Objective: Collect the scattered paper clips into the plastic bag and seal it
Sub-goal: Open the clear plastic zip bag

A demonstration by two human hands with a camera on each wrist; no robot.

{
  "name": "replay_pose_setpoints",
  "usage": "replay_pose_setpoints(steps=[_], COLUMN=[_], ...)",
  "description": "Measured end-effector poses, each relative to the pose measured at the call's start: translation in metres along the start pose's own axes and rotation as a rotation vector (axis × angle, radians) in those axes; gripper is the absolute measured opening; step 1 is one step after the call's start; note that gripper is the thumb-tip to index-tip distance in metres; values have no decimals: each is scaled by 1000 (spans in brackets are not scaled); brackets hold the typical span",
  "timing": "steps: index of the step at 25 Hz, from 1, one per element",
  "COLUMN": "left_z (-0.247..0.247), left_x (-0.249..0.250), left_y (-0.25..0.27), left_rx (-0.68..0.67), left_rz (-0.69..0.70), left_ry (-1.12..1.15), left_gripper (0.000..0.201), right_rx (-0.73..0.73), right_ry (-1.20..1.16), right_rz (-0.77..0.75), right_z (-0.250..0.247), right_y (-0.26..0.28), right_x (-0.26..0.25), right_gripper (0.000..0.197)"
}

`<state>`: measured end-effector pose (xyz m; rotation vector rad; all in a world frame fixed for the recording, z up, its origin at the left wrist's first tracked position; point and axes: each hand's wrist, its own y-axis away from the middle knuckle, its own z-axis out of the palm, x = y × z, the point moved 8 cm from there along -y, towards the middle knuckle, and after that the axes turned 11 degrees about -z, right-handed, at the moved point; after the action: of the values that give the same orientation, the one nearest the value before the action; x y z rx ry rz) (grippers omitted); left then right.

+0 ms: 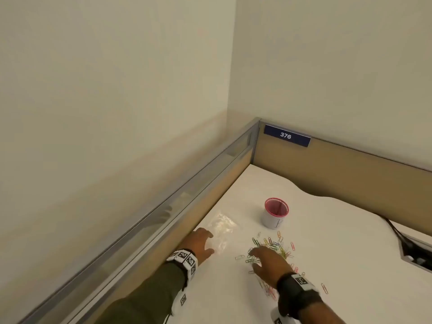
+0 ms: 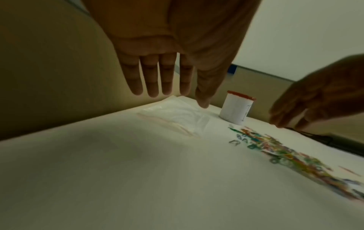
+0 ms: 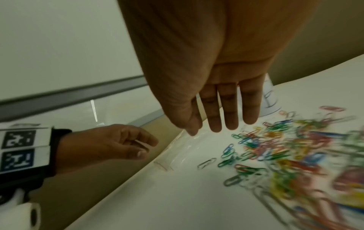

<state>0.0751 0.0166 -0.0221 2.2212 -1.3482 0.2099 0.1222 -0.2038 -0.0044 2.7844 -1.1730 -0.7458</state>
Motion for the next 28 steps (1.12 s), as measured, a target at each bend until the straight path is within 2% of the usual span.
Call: replay_pose_setpoints(steps=[4, 7, 10, 13, 16, 19, 23, 28], left_z=[-3, 7, 11, 12, 7, -2, -14, -9], left_x=[-12, -21, -17, -14, -14, -12, 7, 31], left_y=[-45, -69, -79, -81, -76, -65, -35, 7], left_rx=[42, 10, 7, -8, -14, 23, 34, 84], left_rz=[-119, -159, -154, -147, -176, -201, -178, -180], left_ry=[-127, -142, -141, -71, 90, 268, 635, 900], left_gripper=[58, 58, 51, 33, 18, 23, 21, 23], right_rx=[-29, -93, -139, -137, -105, 7, 147, 289], right_ry=[53, 41, 50, 58, 48, 11, -25, -68], right_rz=[-14, 38, 83, 97, 109, 96, -4, -56], right_z=[17, 45, 61, 62, 57, 38, 11, -10], right_y=[-59, -86, -98, -100, -96, -89, -72, -41], right_x=[-31, -43, -47, -47, -42, -43, -55, -57], right_gripper=[47, 52, 51, 48, 46, 48, 53, 20])
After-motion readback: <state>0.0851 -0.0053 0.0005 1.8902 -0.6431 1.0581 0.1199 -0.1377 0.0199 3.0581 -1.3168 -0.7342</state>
